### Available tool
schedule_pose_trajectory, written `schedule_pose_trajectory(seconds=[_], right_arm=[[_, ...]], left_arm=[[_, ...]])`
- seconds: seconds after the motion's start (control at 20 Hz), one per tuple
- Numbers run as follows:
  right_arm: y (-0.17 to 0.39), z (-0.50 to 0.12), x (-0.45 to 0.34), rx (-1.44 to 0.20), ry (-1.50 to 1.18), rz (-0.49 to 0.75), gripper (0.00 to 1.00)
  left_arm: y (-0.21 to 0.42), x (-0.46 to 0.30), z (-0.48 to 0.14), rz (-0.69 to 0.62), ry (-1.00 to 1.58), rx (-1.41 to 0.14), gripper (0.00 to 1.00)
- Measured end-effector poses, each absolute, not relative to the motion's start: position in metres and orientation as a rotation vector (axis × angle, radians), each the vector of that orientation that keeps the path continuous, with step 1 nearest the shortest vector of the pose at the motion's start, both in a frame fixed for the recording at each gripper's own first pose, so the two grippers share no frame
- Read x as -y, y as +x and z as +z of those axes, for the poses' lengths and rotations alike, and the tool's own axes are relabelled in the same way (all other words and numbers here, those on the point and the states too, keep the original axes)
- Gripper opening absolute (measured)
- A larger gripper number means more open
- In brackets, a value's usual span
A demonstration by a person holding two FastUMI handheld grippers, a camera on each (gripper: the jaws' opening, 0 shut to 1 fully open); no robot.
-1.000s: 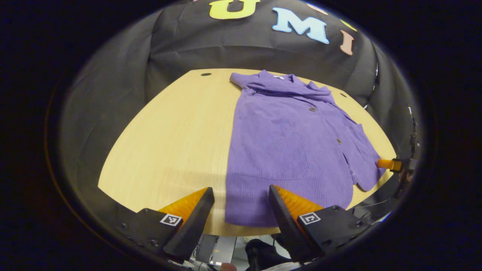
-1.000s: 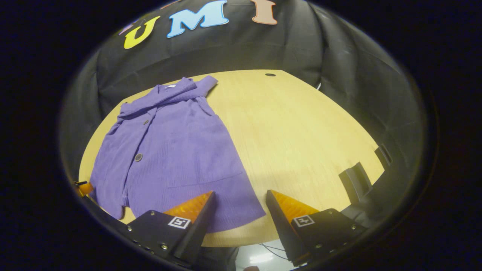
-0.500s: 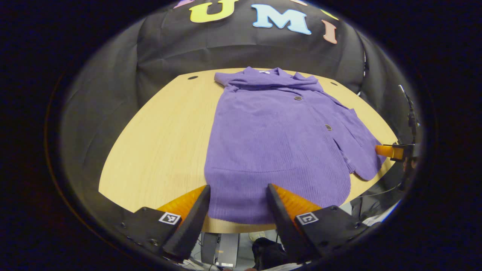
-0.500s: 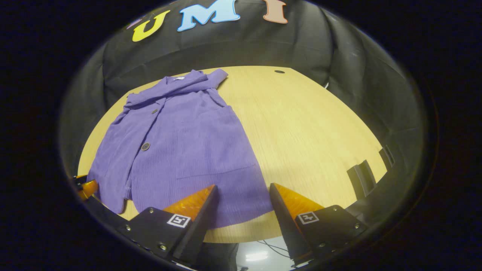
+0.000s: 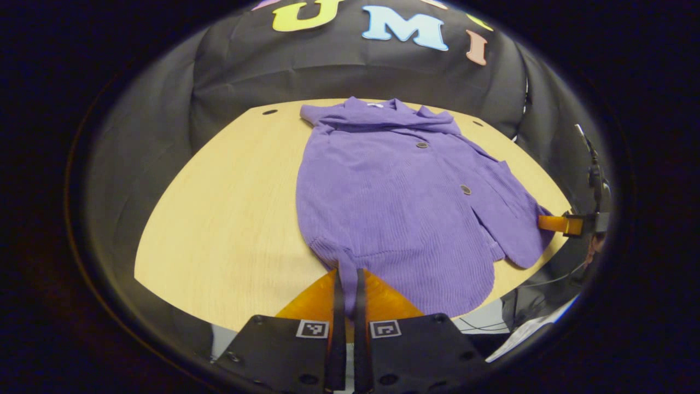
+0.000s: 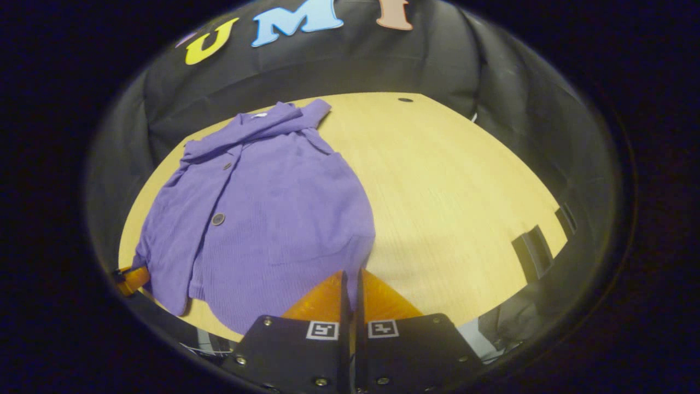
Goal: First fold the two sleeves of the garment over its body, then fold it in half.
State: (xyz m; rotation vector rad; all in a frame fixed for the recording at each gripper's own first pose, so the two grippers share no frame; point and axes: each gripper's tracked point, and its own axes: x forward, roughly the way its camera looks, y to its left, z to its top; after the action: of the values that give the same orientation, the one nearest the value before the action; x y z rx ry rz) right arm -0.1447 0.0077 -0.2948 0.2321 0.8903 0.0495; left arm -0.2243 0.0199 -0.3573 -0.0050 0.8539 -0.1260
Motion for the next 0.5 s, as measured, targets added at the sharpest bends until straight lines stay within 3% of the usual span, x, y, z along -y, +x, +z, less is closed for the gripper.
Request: schedule_pose_trajectory(seconds=[0.1, 0.5], right_arm=[[-0.143, -0.293, -0.01, -0.892, 0.231, 0.052, 0.06], [-0.118, -0.222, -0.019, -0.751, 0.318, 0.081, 0.02]], left_arm=[[-0.223, -0.019, -0.355, -0.131, -0.005, -0.849, 0.07], [-0.194, -0.014, -0.3, -0.177, -0.173, -0.787, 0.07]])
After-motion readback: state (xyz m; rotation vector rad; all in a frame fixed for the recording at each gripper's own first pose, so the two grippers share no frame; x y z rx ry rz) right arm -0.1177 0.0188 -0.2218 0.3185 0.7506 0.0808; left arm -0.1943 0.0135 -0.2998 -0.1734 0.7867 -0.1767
